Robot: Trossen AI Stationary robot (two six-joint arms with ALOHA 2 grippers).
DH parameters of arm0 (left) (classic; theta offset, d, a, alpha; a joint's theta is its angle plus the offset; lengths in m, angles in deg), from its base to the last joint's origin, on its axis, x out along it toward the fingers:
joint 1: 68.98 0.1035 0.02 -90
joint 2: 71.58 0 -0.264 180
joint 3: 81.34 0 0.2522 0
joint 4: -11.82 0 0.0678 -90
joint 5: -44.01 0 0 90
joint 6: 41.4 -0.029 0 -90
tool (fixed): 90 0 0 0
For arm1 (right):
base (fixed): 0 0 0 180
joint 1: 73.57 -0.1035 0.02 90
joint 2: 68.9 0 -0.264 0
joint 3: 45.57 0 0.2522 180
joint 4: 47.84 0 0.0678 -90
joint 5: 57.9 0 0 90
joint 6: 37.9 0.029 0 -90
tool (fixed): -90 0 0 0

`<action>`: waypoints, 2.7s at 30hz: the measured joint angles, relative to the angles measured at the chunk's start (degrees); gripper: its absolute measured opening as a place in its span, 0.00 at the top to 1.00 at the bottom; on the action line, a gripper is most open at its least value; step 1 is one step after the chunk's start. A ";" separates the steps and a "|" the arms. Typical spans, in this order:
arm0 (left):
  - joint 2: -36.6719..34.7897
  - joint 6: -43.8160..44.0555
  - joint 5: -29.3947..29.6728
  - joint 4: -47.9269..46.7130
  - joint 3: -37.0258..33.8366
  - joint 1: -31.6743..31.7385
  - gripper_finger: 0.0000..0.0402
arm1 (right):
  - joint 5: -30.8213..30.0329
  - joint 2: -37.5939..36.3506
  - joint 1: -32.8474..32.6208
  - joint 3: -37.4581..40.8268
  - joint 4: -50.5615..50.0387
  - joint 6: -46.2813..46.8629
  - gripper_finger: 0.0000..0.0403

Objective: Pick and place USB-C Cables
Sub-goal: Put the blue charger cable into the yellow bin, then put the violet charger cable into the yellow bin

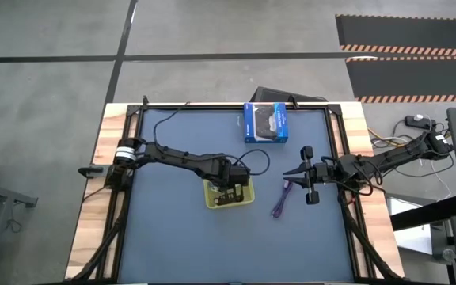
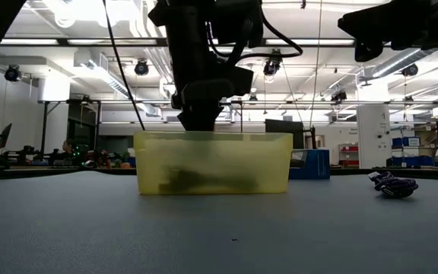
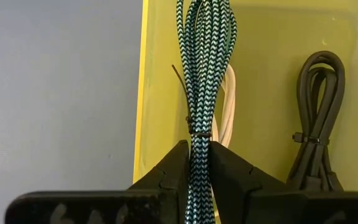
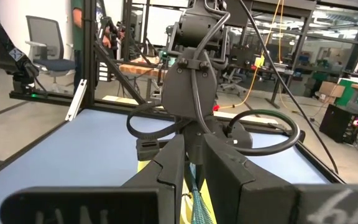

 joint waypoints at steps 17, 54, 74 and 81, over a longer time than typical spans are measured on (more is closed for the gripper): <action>0.00 0.56 -0.52 0.04 0.00 0.00 0.80 | 0.00 0.00 -0.01 0.00 -0.02 -0.02 0.88; -10.21 -18.30 2.57 25.12 -0.65 -13.66 0.58 | -1.62 4.08 0.00 -0.02 -0.06 7.30 0.88; -16.83 -20.90 6.19 38.60 -13.93 -18.18 0.58 | -0.94 21.51 -2.79 -6.63 -22.31 29.02 0.88; -22.94 -20.82 7.83 50.25 -21.94 -18.15 0.58 | -0.88 23.72 -2.77 -18.35 -49.81 28.42 0.88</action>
